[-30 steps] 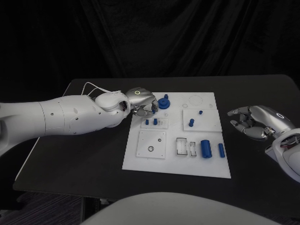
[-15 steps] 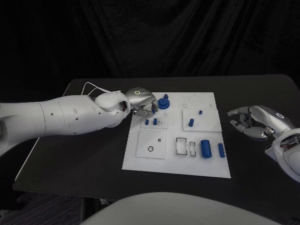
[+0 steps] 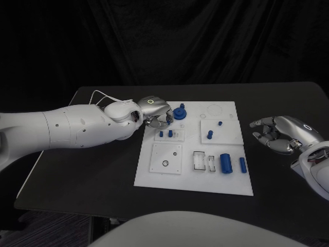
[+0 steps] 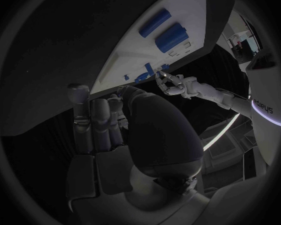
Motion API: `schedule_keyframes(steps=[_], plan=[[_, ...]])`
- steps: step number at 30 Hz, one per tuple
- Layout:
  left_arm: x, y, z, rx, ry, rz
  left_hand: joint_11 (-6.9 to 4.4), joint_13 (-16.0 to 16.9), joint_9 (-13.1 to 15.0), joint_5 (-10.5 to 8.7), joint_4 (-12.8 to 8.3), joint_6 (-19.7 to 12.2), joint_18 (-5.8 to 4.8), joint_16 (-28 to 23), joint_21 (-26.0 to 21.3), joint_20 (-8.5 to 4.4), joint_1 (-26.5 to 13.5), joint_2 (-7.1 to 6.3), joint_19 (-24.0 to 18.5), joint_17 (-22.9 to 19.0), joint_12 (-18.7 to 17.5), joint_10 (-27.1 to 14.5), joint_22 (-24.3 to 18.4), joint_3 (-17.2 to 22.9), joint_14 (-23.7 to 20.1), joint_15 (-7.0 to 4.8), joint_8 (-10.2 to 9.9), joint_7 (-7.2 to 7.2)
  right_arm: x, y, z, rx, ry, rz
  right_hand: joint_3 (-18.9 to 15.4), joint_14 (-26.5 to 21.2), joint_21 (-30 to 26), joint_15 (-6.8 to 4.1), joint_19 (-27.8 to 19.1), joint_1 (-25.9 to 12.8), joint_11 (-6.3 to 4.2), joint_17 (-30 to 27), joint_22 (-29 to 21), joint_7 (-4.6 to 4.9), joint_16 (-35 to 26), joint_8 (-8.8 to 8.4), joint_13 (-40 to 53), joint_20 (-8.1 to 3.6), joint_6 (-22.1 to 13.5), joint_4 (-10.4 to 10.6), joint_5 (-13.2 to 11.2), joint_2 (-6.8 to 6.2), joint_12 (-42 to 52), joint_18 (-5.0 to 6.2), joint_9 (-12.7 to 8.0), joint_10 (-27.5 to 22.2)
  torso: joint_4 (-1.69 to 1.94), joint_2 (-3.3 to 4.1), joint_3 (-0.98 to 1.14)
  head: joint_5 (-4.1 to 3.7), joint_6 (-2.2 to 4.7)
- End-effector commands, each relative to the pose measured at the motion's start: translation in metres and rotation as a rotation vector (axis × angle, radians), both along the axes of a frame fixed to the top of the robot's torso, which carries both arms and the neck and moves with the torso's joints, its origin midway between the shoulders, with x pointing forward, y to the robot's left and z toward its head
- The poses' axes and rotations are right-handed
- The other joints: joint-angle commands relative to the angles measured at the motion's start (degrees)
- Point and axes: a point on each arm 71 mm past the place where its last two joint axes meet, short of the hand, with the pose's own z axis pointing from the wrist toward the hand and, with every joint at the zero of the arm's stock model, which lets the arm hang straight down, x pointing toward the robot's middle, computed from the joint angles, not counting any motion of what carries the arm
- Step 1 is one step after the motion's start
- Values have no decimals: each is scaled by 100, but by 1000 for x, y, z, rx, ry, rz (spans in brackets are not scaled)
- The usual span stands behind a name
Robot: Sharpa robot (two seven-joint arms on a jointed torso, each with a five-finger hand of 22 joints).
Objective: Assemble the parts on the task board
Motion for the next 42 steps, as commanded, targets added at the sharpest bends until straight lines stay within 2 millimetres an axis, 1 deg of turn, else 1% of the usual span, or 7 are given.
schedule_keyframes(steps=[1,14,19,27,37,42], plan=[[-3,-1,-4,11,27,-10,-9,-8,5,-32,25,-33,-6,-36,-27,5,-61,-17,-23,-6,-17,32,813,0,-41,7,-16,-5,-1,0,-1,8,5,-1,41,-24,-28,-3,-24,-20,14,-6,394,3,-34,3,-5,25,43,-4,23,-24,-35,114,-6,-31,-1,1,1,-9,-1],[-4,-1,-5,15,35,-8,-16,-14,4,-56,22,-26,-6,-41,-30,6,-44,-13,-23,-14,-23,38,813,7,-43,5,-17,-11,-1,0,-1,11,4,-1,44,-20,-29,-2,-25,-17,15,2,394,3,-29,3,-4,26,44,-7,24,-24,-34,114,-7,-31,-1,0,1,-7,-1],[-4,-2,-5,18,40,-9,-18,-15,4,-57,19,-25,-4,-42,-40,6,-36,-10,-27,-16,-24,41,810,11,-43,4,-17,-12,-1,0,-1,11,5,-1,44,-20,-29,-2,-25,-17,15,2,394,3,-29,3,-4,26,44,-7,24,-24,-34,114,-7,-31,-1,-1,4,-6,-1],[-3,-4,-7,26,53,-10,-20,-17,5,-59,16,-16,-3,-42,-44,5,-24,-3,-28,-16,-22,53,810,17,-43,1,-15,-10,-1,-1,-1,11,5,-1,44,-20,-29,-2,-25,-17,15,2,394,3,-29,3,-4,26,44,-7,24,-24,-34,114,-7,-31,-2,-3,2,-4,-1],[-3,-4,-9,38,70,-4,-19,-17,11,-63,17,13,-1,-47,-54,5,-20,0,-31,-26,-13,84,808,16,-45,0,-3,-5,-1,0,-1,10,7,-1,44,-20,-29,-2,-25,-17,15,2,394,3,-29,3,-4,26,44,-7,24,-24,-34,114,-7,-31,-2,2,6,2,-1],[-3,-4,-9,41,74,-3,-18,-18,12,-67,19,20,-1,-52,-57,5,-22,-3,-32,-36,-12,94,808,13,-49,0,0,-4,-1,0,-1,9,8,-1,44,-20,-29,-2,-25,-17,15,2,394,3,-29,3,-4,26,44,-7,24,-24,-34,114,-7,-31,-1,-2,4,5,-1]])
